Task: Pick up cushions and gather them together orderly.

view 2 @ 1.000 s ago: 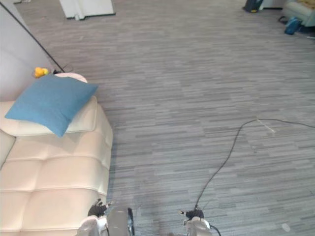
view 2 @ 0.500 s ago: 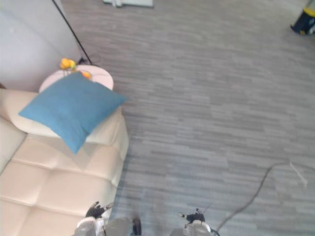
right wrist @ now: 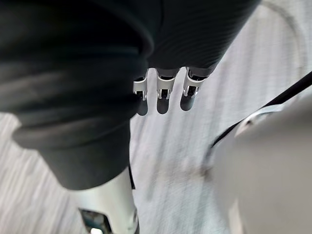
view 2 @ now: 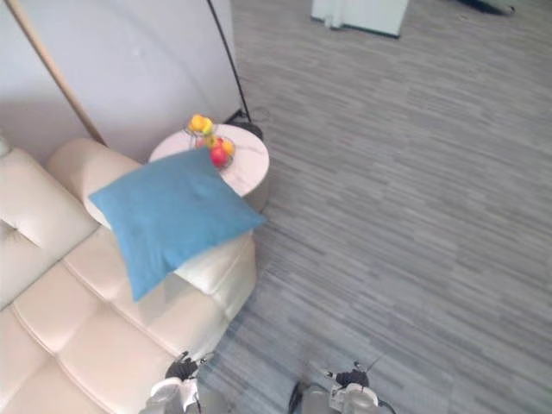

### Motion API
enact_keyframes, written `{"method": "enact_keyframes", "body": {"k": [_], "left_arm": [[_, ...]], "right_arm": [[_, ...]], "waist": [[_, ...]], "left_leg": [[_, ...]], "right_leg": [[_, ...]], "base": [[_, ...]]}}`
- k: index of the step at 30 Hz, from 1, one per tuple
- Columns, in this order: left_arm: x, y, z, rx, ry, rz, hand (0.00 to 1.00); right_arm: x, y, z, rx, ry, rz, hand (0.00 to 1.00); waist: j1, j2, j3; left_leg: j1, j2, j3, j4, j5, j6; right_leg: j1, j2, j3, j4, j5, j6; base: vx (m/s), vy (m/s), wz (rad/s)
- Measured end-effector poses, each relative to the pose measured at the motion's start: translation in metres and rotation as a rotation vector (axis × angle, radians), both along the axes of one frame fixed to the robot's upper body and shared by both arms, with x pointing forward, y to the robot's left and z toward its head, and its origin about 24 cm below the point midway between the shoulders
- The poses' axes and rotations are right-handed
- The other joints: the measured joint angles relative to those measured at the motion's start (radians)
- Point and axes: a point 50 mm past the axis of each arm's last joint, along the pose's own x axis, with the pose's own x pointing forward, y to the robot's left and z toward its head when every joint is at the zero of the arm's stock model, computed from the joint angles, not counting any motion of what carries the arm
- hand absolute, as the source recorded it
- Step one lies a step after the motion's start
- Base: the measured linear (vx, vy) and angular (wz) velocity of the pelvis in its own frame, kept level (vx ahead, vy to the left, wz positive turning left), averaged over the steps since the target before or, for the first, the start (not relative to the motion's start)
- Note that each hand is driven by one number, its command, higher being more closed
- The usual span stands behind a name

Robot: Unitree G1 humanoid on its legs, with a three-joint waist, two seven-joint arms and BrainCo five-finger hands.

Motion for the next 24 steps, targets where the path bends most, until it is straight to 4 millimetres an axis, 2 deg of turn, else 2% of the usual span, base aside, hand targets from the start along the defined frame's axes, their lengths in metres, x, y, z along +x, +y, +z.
{"method": "enact_keyframes", "body": {"k": [1, 2, 3, 4, 5, 6, 7, 9, 12, 13, 14, 15, 16, 17, 18, 20, 21, 22, 23, 24], "left_arm": [[0.003, -0.002, 0.002, 0.002, -0.014, -0.019, 0.0], [0.005, -0.004, 0.002, 0.002, -0.019, -0.031, 0.0], [0.007, -0.009, 0.003, -0.004, -0.025, -0.052, 0.0], [0.007, -0.008, 0.003, 0.0, -0.024, -0.06, 0.0], [0.008, -0.007, 0.004, 0.007, -0.026, -0.061, 0.0], [0.009, -0.003, 0.004, 0.019, -0.027, -0.066, 0.0], [0.009, -0.002, 0.004, 0.025, -0.026, -0.071, 0.0], [0.001, 0.007, 0.001, 0.05, 0.004, -0.077, 0.0], [-0.008, 0.007, -0.004, 0.043, 0.041, -0.078, 0.0], [-0.011, 0.007, -0.005, 0.043, 0.051, -0.078, 0.0], [-0.013, 0.008, -0.005, 0.048, 0.059, -0.087, 0.0], [-0.013, 0.009, -0.006, 0.05, 0.062, -0.09, 0.0], [-0.013, 0.01, -0.005, 0.056, 0.062, -0.096, 0.0], [-0.013, 0.014, -0.005, 0.066, 0.063, -0.094, 0.0], [-0.013, 0.014, -0.005, 0.068, 0.06, -0.093, 0.0], [-0.013, 0.015, -0.005, 0.068, 0.061, -0.086, 0.0], [-0.013, 0.015, -0.005, 0.069, 0.062, -0.087, 0.0], [-0.014, 0.016, -0.005, 0.075, 0.063, -0.085, 0.0], [-0.014, 0.017, -0.005, 0.076, 0.063, -0.086, 0.0], [-0.013, 0.018, -0.004, 0.081, 0.062, -0.084, 0.0]], "right_arm": [[0.0, 0.003, 0.0, 0.009, -0.002, -0.001, 0.0], [0.0, 0.003, 0.0, 0.008, -0.003, 0.001, 0.0], [0.0, 0.002, 0.0, 0.01, -0.003, -0.003, 0.0], [-0.003, 0.001, -0.001, 0.011, 0.004, -0.012, 0.0], [-0.005, 0.003, -0.002, 0.018, 0.009, -0.019, 0.0], [-0.006, 0.006, -0.002, 0.03, 0.012, -0.032, 0.0], [-0.006, 0.007, -0.003, 0.034, 0.014, -0.032, 0.0], [-0.005, 0.015, -0.003, 0.056, 0.013, -0.029, 0.0], [-0.008, 0.012, -0.004, 0.052, 0.022, -0.031, 0.0], [-0.007, 0.013, -0.004, 0.049, 0.017, -0.024, 0.0], [-0.007, 0.007, -0.003, 0.031, 0.016, -0.015, 0.0], [-0.006, 0.006, -0.003, 0.029, 0.014, -0.015, 0.0], [-0.005, 0.005, -0.002, 0.024, 0.008, -0.006, 0.0], [-0.005, 0.007, -0.002, 0.027, 0.006, -0.008, 0.0], [-0.006, 0.007, -0.002, 0.027, 0.005, -0.009, 0.0], [-0.006, 0.005, -0.001, 0.024, 0.001, -0.009, 0.0], [-0.006, 0.006, -0.001, 0.023, -0.001, -0.009, 0.0], [-0.01, 0.006, -0.002, 0.026, 0.009, -0.012, 0.0], [-0.011, 0.006, -0.003, 0.027, 0.011, -0.013, 0.0], [-0.015, 0.008, -0.005, 0.032, 0.025, -0.016, 0.0]], "waist": [[0.0, -0.008, -0.008], [-0.002, -0.006, -0.009], [-0.004, 0.004, -0.015], [-0.006, 0.009, -0.021], [-0.015, -0.022, -0.02], [-0.013, -0.037, -0.022], [-0.01, -0.041, -0.022], [-0.004, -0.061, -0.021], [-0.007, -0.049, -0.027], [-0.01, -0.049, -0.027], [-0.013, -0.05, -0.026], [-0.017, -0.051, -0.027], [-0.037, -0.044, -0.024], [-0.04, -0.061, -0.021], [-0.039, -0.065, -0.021], [-0.041, -0.065, -0.02], [-0.041, -0.065, -0.02], [-0.041, -0.079, -0.029], [-0.041, -0.083, -0.03], [-0.038, -0.098, -0.04]], "left_leg": [[-0.04, 0.011, 0.092, -0.128, 0.028, 0.037], [-0.051, 0.015, 0.124, -0.194, 0.057, 0.052], [-0.075, 0.032, 0.218, -0.339, 0.154, 0.065], [-0.081, 0.044, 0.311, -0.379, 0.156, 0.076], [-0.064, 0.025, 0.392, -0.418, 0.16, 0.086], [-0.047, 0.009, 0.429, -0.454, 0.149, 0.106], [-0.042, 0.002, 0.429, -0.464, 0.148, 0.109], [0.039, -0.063, 0.425, -0.558, 0.147, 0.108], [0.119, -0.115, 0.421, -0.665, 0.149, 0.104], [0.149, -0.134, 0.413, -0.699, 0.15, 0.103], [0.181, -0.155, 0.382, -0.721, 0.133, 0.1], [0.188, -0.158, 0.372, -0.724, 0.128, 0.101], [0.2, -0.161, 0.32, -0.725, 0.116, 0.092], [0.215, -0.167, 0.285, -0.736, 0.114, 0.095], [0.219, -0.17, 0.272, -0.74, 0.114, 0.095], [0.227, -0.171, 0.218, -0.75, 0.112, 0.091], [0.229, -0.172, 0.2, -0.75, 0.109, 0.084], [0.229, -0.19, 0.163, -0.747, 0.102, 0.064], [0.229, -0.194, 0.16, -0.746, 0.101, 0.062], [0.229, -0.212, 0.141, -0.732, 0.097, 0.054]], "right_leg": [[0.034, -0.012, -0.04, -0.042, -0.011, 0.019], [0.042, -0.014, -0.053, -0.05, -0.013, 0.025], [0.058, -0.011, -0.084, -0.056, -0.022, 0.04], [0.067, -0.014, -0.101, -0.047, -0.032, 0.056], [0.072, -0.038, -0.129, -0.04, -0.041, 0.069], [0.077, -0.047, -0.137, -0.036, -0.041, 0.069], [0.081, -0.049, -0.136, -0.037, -0.041, 0.069], [0.123, -0.08, -0.113, -0.032, -0.035, 0.077], [0.112, -0.123, -0.094, 0.076, -0.028, 0.09], [0.071, -0.159, -0.072, 0.209, -0.025, 0.091], [0.006, -0.198, -0.029, 0.394, 0.016, 0.064], [-0.013, -0.204, -0.013, 0.446, 0.045, 0.056], [-0.074, -0.184, 0.064, 0.535, 0.011, 0.077], [-0.108, -0.157, 0.127, 0.533, -0.041, 0.085], [-0.12, -0.147, 0.144, 0.519, -0.053, 0.083], [-0.165, -0.081, 0.23, 0.398, -0.078, 0.083], [-0.168, -0.055, 0.271, 0.334, -0.077, 0.084], [-0.16, -0.033, 0.327, 0.181, -0.007, 0.057], [-0.159, -0.034, 0.328, 0.164, 0.009, 0.052], [-0.139, -0.052, 0.321, 0.113, 0.016, 0.071]], "base": [[0.19, -0.072, 0.4], [0.23, -0.037, 0.63], [0.31, 0.034, 0.7], [0.39, 0.074, 1.11], [0.39, 0.102, 1.17], [0.28, 0.092, 0.97], [0.23, 0.103, 0.61], [0.21, 0.092, 0.27], [0.12, 0.076, 0.1], [0.09, 0.079, 0.32], [0.07, 0.06, 0.37], [0.1, 0.017, 0.74], [0.14, -0.009, 1.02], [0.16, -0.021, 1.03], [0.11, -0.041, 0.85], [0.12, -0.078, 0.75], [0.21, -0.133, 1.03], [0.14, -0.088, 0.75], [0.21, -0.142, 0.79], [0.28, -0.165, 0.36]]}}
